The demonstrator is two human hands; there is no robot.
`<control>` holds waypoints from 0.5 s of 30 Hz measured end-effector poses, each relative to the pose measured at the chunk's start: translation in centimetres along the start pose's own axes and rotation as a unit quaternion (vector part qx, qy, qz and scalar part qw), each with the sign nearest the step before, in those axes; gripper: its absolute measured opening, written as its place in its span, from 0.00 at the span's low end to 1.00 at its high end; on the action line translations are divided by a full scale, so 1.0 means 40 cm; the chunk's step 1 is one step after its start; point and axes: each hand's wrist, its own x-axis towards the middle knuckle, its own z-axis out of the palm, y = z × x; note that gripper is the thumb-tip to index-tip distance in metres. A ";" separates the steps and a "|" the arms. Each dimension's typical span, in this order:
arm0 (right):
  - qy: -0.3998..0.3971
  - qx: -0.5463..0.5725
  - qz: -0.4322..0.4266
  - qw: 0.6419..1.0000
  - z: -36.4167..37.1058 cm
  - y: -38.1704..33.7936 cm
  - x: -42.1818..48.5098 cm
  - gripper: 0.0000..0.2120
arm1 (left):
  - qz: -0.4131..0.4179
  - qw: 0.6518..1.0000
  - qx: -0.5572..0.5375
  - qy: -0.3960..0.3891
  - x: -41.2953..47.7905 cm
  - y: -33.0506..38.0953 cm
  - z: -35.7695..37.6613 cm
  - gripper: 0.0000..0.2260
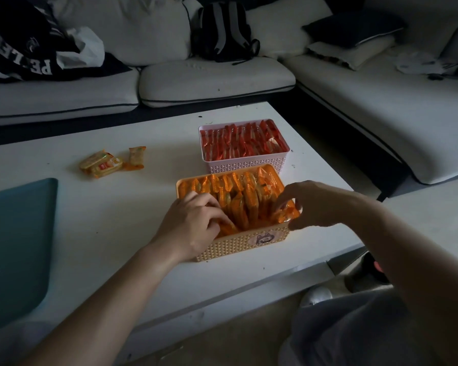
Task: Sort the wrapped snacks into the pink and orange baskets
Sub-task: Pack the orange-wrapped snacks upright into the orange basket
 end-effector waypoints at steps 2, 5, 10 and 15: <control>0.013 -0.039 -0.018 0.999 0.012 -0.004 0.006 0.25 | -0.012 1.000 -0.014 -0.020 0.000 0.003 -0.007 0.14; -0.004 -0.045 -0.013 0.999 0.004 -0.001 0.014 0.22 | -0.031 0.998 -0.027 -0.041 0.006 0.006 -0.016 0.14; -0.022 -0.025 -0.017 0.999 -0.003 0.016 0.031 0.19 | -0.047 0.996 -0.020 -0.067 0.020 0.017 -0.030 0.14; -0.030 0.002 -0.028 0.999 -0.002 0.013 0.057 0.15 | -0.054 0.996 -0.010 -0.064 0.028 0.018 -0.042 0.13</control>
